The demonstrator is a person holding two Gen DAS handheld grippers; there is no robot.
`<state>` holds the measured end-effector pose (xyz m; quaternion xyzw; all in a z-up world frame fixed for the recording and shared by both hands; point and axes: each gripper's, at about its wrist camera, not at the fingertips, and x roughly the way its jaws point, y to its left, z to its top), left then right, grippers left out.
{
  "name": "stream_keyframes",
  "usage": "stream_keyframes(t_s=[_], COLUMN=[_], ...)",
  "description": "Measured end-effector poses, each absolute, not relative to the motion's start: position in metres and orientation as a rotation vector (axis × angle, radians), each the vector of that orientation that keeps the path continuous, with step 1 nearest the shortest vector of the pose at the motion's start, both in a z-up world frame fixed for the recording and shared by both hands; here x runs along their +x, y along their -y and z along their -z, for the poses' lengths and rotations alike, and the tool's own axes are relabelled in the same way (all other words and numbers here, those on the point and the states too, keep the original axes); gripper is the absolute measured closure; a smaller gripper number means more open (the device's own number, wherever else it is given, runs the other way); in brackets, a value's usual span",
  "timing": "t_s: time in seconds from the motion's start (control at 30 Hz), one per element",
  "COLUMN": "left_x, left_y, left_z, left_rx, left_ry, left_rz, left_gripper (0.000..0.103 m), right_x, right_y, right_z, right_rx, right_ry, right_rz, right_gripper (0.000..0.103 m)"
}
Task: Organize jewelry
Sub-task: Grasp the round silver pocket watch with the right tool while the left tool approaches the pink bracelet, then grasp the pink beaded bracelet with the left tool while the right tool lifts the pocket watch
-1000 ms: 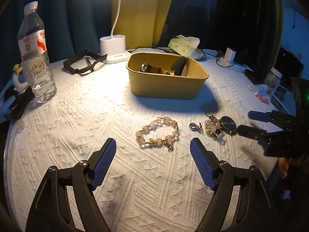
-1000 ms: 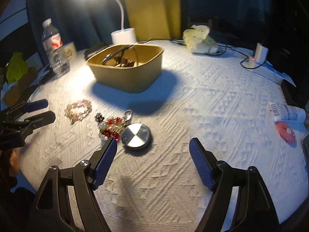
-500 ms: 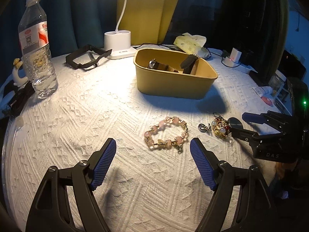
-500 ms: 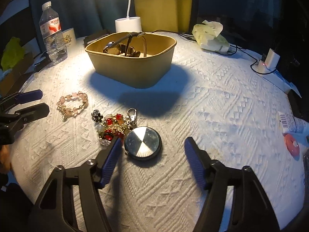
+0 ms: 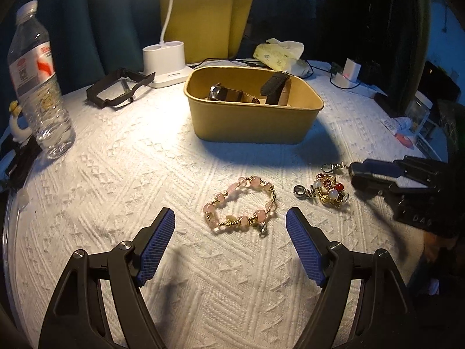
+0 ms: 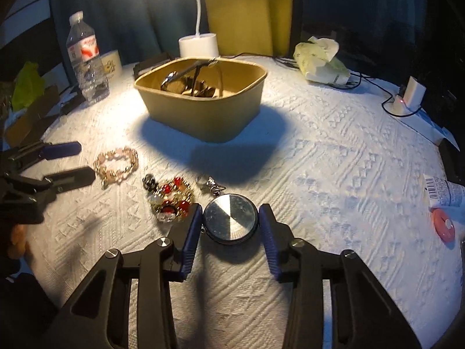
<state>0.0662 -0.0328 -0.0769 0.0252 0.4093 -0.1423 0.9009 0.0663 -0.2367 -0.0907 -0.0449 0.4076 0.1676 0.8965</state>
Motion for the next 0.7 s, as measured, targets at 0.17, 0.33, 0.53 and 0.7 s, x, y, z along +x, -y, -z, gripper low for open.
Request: stream_keyframes(t_s=[0.17,0.33,0.53,0.7], left_x=[0.076,0.082,0.084,0.087], left_y=[0.045,0.061,0.079,0.079], left_z=[0.079,0.082,0.089,0.09], left_rx=[0.107,0.163,0.223,0.215], left_ry=[-0.867,-0.882,-0.913,-0.913], left_rz=[0.312,0.359,0.431,0.439], left_gripper=[0.022,0.05,0.068,0.072], right_x=[0.069,0.074,0.075,0.074], right_y=[0.248,0.257,0.262,0.263], right_z=[0.084,0.08,0.08,0.084], right_rx=[-0.052,-0.016,0.004,0.016], right_ry=[-0.814,-0.796,-0.789,-0.792], right_rz=[-0.343,-0.341,-0.345,-0.347], right_gripper=[0.063,0.063,0.063,0.063])
